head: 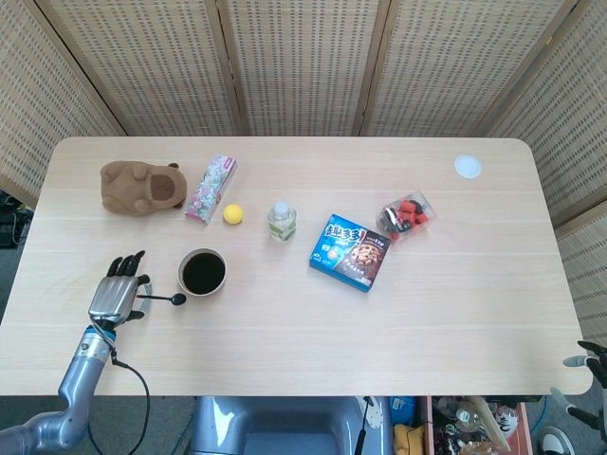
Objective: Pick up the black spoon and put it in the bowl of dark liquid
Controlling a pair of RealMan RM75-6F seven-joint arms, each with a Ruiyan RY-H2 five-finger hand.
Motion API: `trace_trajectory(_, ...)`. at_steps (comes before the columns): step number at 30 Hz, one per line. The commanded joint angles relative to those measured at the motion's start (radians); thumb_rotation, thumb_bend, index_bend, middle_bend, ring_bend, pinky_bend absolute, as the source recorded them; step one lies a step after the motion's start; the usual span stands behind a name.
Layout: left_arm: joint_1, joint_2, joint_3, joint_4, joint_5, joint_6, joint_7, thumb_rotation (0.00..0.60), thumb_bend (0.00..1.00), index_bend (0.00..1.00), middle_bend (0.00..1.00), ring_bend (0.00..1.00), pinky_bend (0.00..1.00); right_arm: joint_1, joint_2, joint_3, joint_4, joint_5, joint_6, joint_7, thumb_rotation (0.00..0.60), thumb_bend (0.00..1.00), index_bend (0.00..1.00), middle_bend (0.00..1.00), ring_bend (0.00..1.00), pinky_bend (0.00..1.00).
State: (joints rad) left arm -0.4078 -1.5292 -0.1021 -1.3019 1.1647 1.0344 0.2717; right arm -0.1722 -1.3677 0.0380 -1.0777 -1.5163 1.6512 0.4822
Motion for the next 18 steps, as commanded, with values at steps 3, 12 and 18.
trace_trajectory(3, -0.024, 0.085, -0.013, -0.088, 0.041, 0.039, 0.07, 0.6, 0.44, 0.57, 0.0, 0.0, 0.0, 0.001, 0.0, 0.0, 0.0, -0.003, 0.002, 0.001, 0.6, 0.3, 0.47, 0.34, 0.22, 0.31)
trace_trajectory(12, -0.096, 0.186, -0.013, -0.148, 0.095, 0.033, 0.266, 0.6, 0.45, 0.57, 0.0, 0.0, 0.0, 0.001, -0.001, -0.001, -0.001, -0.007, 0.008, 0.006, 0.6, 0.3, 0.47, 0.34, 0.22, 0.31)
trace_trajectory(18, -0.155, 0.199, -0.003, -0.128, 0.127, -0.004, 0.373, 0.6, 0.45, 0.57, 0.0, 0.0, 0.0, -0.001, -0.003, -0.001, 0.004, -0.007, 0.011, 0.014, 0.6, 0.3, 0.47, 0.34, 0.22, 0.31)
